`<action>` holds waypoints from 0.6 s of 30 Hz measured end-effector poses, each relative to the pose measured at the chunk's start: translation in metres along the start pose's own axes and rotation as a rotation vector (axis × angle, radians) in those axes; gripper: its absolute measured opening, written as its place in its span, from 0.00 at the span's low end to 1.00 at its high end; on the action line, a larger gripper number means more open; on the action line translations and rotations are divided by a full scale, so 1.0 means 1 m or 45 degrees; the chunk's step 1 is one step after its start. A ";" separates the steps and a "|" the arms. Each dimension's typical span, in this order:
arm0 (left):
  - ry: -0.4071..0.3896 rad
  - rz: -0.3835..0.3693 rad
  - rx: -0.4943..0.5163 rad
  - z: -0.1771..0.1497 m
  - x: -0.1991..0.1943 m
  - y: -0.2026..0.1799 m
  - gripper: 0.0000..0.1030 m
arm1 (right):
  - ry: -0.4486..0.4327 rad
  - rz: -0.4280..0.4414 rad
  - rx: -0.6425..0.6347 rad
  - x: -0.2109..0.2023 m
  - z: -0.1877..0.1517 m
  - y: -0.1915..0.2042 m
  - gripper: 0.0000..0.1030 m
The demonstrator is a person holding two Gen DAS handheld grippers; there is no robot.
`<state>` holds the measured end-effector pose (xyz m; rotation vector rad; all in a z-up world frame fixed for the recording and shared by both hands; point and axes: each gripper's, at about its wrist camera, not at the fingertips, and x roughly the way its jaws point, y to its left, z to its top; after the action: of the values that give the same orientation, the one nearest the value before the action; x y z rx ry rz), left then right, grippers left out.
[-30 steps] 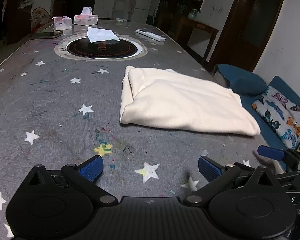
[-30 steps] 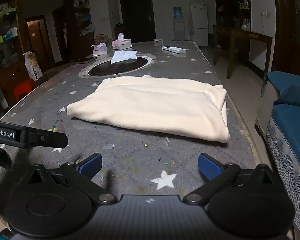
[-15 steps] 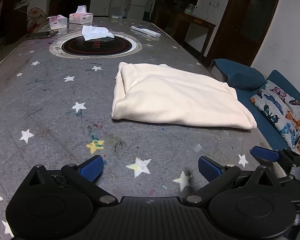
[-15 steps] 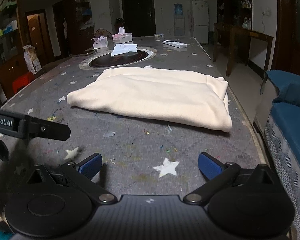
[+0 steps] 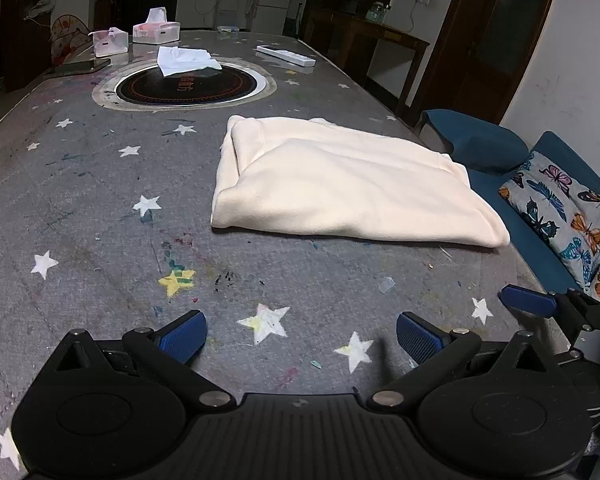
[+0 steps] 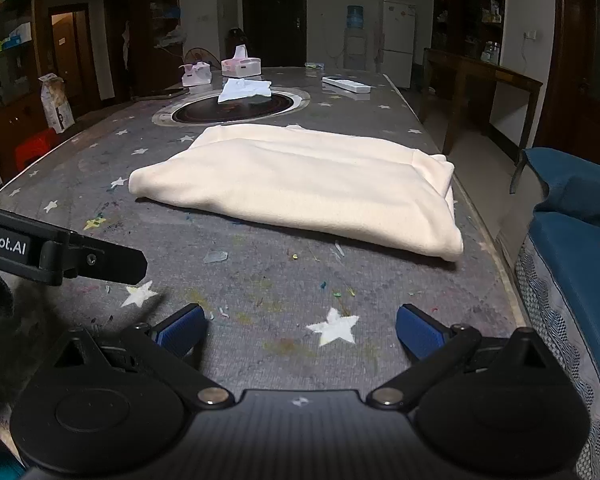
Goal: Fold clothes
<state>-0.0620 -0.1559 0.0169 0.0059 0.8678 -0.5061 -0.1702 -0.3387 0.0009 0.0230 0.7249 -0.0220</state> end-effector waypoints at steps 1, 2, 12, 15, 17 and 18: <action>0.000 0.001 0.002 0.000 0.000 0.000 1.00 | 0.001 -0.001 0.001 0.000 0.000 0.000 1.00; 0.000 0.001 0.002 0.000 0.000 0.000 1.00 | 0.002 -0.002 0.003 -0.001 0.000 0.000 1.00; 0.007 0.007 0.011 -0.001 0.000 -0.004 1.00 | 0.006 0.004 0.007 -0.007 -0.003 0.003 1.00; 0.012 0.007 0.015 -0.002 -0.001 -0.006 1.00 | 0.006 0.007 0.016 -0.009 -0.004 0.003 1.00; 0.014 0.009 0.020 -0.003 -0.001 -0.007 1.00 | 0.004 0.013 0.024 -0.010 -0.004 0.003 1.00; 0.015 0.009 0.023 -0.003 -0.001 -0.007 1.00 | 0.003 0.016 0.029 -0.011 -0.003 0.003 1.00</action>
<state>-0.0678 -0.1613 0.0176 0.0284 0.8745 -0.5075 -0.1807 -0.3357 0.0056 0.0491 0.7272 -0.0184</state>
